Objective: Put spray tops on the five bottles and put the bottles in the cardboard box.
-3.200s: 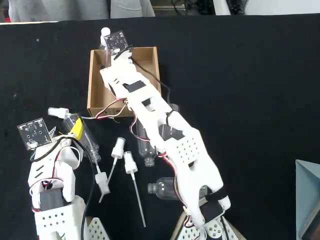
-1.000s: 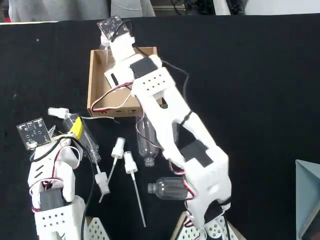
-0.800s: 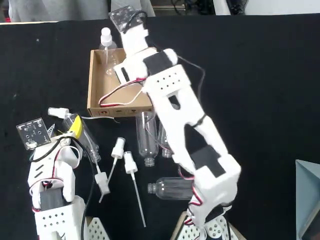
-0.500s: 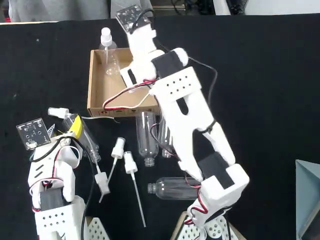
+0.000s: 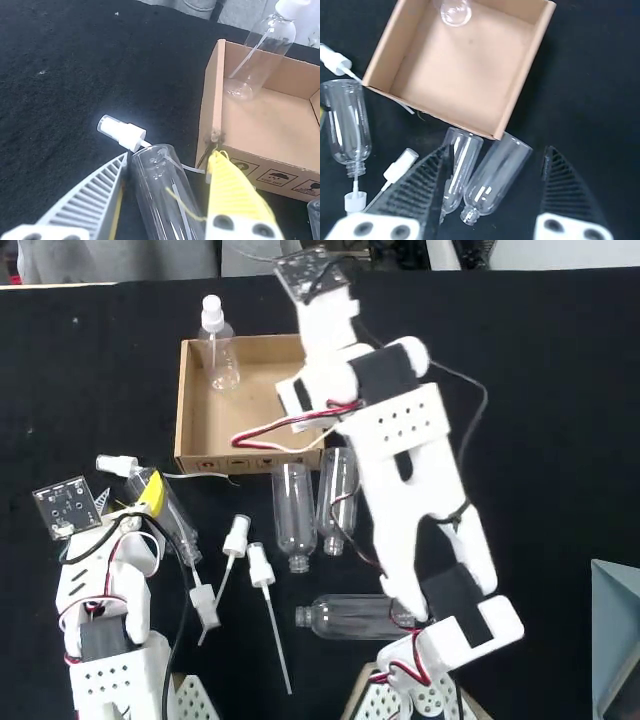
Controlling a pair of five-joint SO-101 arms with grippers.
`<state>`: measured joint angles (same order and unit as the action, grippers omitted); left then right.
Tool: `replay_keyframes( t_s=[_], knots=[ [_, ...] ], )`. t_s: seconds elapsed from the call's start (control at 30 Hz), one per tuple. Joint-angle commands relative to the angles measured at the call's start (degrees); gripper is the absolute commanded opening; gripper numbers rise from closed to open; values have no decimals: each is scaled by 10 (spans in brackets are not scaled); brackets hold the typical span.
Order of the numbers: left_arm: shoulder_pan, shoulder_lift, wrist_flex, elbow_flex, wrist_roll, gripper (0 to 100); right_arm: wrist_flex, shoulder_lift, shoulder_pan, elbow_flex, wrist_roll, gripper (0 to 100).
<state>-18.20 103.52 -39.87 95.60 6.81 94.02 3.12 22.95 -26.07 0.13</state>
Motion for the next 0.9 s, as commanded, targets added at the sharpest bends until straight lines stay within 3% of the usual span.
replay_keyframes(
  t_s=[0.0, 0.2, 0.87],
  knots=[
    [-5, 6, 14, -5, -4, 230, 5, -45, -27, 7, 1, 240],
    [-5, 6, 14, -5, -4, 230, -23, -98, -31, 87, 1, 238],
    [-5, 6, 14, -5, -4, 230, -253, -233, -70, 449, 1, 237]
  ],
)
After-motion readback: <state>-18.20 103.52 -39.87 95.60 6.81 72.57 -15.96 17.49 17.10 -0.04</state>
